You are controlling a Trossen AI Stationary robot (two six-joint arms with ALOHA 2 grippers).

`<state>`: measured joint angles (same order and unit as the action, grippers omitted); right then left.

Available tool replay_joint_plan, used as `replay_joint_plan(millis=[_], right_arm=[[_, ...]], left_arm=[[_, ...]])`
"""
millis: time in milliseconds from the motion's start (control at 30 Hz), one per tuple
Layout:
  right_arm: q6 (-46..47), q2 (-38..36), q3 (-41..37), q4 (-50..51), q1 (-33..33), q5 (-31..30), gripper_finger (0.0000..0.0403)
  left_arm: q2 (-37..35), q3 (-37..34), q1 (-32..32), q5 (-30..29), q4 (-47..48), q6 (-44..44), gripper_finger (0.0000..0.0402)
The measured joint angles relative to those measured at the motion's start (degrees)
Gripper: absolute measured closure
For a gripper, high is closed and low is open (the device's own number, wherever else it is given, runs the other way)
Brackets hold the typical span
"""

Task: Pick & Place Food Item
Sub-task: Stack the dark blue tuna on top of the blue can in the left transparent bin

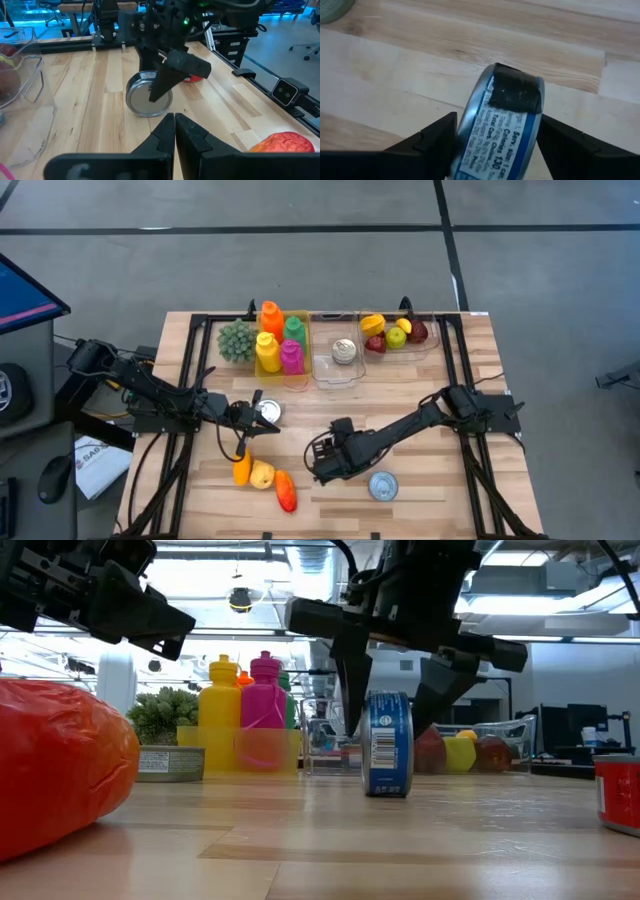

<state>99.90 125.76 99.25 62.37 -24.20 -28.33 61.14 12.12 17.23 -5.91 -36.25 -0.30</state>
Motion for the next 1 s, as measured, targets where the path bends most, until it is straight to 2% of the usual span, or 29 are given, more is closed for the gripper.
replay_joint_plan(millis=[333,633,800,1000], right_arm=[[-0.9,-0.1,0.0,0.4,-0.2,0.1,0.0268],[-2.4,-0.2,0.1,1.3,-0.4,0.3,0.0261],[-3.1,-0.2,2.5,7.7,-0.4,0.5,0.0267],[-8.0,-0.2,8.4,17.8,0.6,-0.1,0.0267]], left_arm=[[0.0,0.0,0.0,0.0,0.3,0.0,0.0399],[0.0,0.0,0.0,0.0,0.3,0.0,0.0399],[0.0,0.0,0.0,0.0,0.3,0.0,0.0399],[0.0,0.0,0.0,0.0,0.2,0.0,0.0399]])
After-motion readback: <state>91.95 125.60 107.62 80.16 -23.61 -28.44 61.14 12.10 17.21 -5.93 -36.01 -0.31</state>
